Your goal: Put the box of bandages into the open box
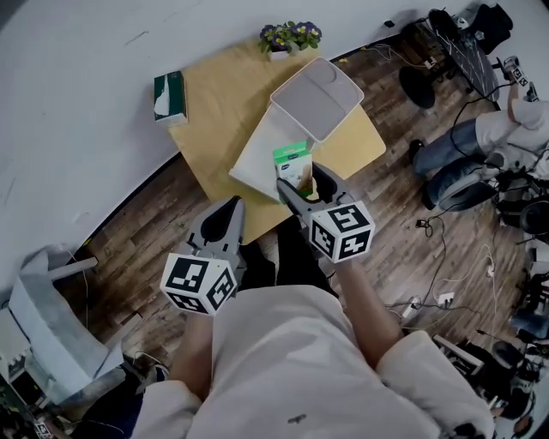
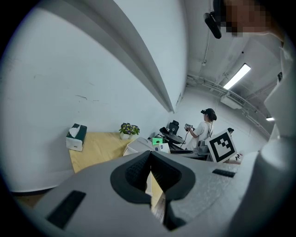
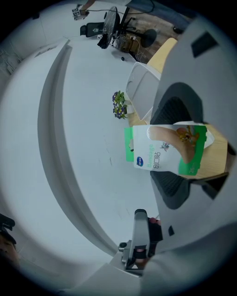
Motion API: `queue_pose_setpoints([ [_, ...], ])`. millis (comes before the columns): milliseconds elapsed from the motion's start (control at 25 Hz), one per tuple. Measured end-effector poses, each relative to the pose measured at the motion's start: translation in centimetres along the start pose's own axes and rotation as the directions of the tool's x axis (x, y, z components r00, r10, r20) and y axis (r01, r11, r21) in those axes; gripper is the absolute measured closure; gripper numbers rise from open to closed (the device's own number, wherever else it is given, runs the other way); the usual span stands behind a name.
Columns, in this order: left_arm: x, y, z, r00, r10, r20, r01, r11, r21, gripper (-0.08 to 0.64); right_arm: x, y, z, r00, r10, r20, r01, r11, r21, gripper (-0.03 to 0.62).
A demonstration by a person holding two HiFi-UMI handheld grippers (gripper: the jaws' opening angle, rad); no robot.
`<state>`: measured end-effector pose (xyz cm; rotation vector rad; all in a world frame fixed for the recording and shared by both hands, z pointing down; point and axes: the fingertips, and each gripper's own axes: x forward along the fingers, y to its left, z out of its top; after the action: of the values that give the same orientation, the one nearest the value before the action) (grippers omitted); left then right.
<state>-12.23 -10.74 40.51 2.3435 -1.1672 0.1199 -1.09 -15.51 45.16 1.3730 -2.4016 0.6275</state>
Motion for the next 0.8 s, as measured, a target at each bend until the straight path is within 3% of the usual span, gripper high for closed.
queue_pose_setpoints([
  [800, 3.2, 1.6, 0.5, 0.999, 0.049, -0.021, -0.05, 0.998, -0.034, 0.561, 6.7, -2.0, -4.1, 0.98, 0.051, -0.19, -0.067, 0.995, -0.075, 0.275],
])
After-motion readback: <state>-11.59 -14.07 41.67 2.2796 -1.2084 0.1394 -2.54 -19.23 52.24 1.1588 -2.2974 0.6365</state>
